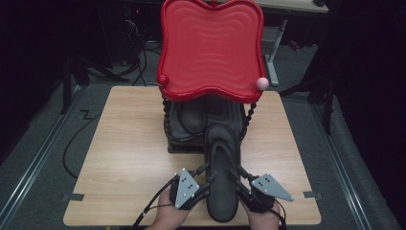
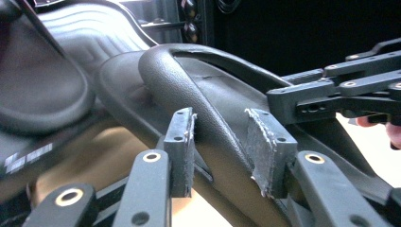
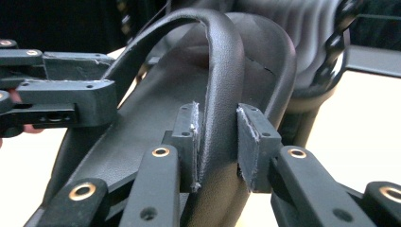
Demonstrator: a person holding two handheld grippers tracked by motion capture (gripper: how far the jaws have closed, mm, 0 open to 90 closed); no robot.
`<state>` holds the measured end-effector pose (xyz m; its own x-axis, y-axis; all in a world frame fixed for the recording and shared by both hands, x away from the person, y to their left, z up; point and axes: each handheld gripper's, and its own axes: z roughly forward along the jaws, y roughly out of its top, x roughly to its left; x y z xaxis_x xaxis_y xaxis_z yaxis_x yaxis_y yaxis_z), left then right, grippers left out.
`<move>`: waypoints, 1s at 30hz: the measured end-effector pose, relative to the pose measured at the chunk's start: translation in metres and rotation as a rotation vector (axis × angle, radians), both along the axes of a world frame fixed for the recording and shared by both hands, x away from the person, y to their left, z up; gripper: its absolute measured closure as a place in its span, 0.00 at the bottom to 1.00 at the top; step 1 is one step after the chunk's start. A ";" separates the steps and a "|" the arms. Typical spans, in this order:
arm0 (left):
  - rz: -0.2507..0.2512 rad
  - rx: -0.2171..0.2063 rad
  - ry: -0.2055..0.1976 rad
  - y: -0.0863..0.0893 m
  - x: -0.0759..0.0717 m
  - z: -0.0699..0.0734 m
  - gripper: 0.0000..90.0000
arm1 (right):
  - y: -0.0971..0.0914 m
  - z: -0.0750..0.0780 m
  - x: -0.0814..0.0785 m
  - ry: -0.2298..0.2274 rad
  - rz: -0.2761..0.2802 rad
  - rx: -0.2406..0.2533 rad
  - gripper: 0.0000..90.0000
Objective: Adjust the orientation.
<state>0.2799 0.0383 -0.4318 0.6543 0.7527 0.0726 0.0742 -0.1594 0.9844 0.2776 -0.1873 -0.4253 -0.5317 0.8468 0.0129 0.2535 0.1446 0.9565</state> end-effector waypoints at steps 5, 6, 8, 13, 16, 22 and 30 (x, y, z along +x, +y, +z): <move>0.034 0.015 -0.029 -0.010 0.040 0.009 0.73 | 0.000 0.012 0.042 -0.032 -0.056 -0.011 0.78; 0.044 0.017 -0.040 -0.011 0.046 0.009 0.73 | 0.000 0.012 0.042 -0.032 -0.056 -0.011 0.78; 0.063 0.015 -0.037 -0.010 0.059 0.010 0.74 | 0.002 0.013 0.056 -0.050 -0.064 -0.024 0.78; 0.112 0.036 -0.036 -0.008 0.085 0.009 0.75 | 0.014 0.014 0.084 -0.067 -0.094 -0.051 0.78; 0.136 0.034 -0.030 -0.008 0.094 0.007 0.75 | 0.018 0.016 0.097 -0.071 -0.104 -0.062 0.79; 0.177 0.031 -0.030 -0.013 0.098 0.010 0.76 | 0.016 0.020 0.107 -0.059 -0.083 -0.030 0.66; 0.187 0.033 -0.025 -0.017 0.097 0.011 0.78 | 0.007 0.019 0.065 -0.112 -0.031 -0.049 0.67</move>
